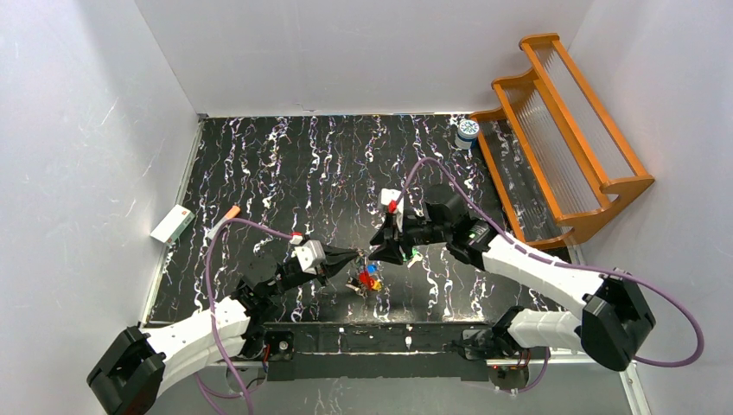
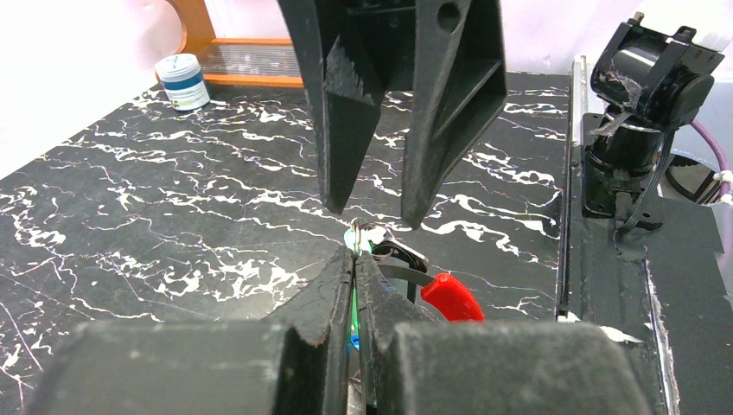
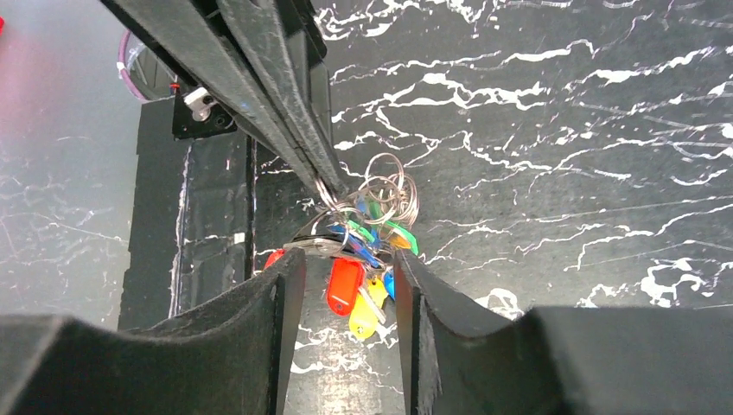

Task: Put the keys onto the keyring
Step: Adjust the key on the keyring.

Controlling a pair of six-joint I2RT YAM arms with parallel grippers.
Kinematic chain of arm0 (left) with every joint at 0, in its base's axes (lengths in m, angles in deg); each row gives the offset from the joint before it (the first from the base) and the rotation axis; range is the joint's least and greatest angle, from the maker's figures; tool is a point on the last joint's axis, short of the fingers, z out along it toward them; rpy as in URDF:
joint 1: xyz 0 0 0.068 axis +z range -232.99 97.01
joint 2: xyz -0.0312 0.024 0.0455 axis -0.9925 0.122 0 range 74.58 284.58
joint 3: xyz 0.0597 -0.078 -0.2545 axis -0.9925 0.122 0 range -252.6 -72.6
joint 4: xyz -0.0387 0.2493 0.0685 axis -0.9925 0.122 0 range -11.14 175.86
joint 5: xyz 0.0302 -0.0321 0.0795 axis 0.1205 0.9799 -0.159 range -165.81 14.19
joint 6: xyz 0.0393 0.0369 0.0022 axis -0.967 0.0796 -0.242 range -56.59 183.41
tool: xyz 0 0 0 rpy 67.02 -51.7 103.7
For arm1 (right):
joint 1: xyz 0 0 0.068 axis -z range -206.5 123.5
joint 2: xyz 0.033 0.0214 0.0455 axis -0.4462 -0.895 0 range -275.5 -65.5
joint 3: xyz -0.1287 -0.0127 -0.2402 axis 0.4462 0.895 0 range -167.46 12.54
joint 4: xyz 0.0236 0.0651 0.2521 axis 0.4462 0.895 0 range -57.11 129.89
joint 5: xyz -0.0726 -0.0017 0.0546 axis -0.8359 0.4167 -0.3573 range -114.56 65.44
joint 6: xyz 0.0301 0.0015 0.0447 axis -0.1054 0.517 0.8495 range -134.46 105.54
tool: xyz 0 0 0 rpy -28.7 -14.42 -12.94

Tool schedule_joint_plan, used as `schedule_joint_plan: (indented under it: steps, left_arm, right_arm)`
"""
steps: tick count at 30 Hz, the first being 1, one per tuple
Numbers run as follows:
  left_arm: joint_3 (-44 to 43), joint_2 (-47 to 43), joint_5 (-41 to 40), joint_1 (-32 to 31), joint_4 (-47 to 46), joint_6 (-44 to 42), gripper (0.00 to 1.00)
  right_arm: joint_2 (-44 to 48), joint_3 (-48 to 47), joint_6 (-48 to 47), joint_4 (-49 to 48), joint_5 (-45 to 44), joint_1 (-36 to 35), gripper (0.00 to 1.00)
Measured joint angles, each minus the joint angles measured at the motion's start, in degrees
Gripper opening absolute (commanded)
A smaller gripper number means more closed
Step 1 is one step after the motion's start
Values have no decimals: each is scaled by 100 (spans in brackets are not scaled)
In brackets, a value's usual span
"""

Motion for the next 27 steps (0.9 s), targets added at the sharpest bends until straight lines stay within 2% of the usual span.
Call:
schedule_joint_plan:
  steps: [8,19,24,27]
  left_arm:
    - [0,-2,0,0,0,0,0]
    - [0,-2,26,0,0,37,0]
    - [0,-2,50,0,0,59,0]
    - [0,0,68,0,0,66,0]
  right_arm:
    - [345,251,-101,-533,190,0,42]
    - [31,293,-109,-903,525,0,40]
    - [-201,291,-105,-944,669,0,28]
    - [-282,289,-90,-979,699,0,27]
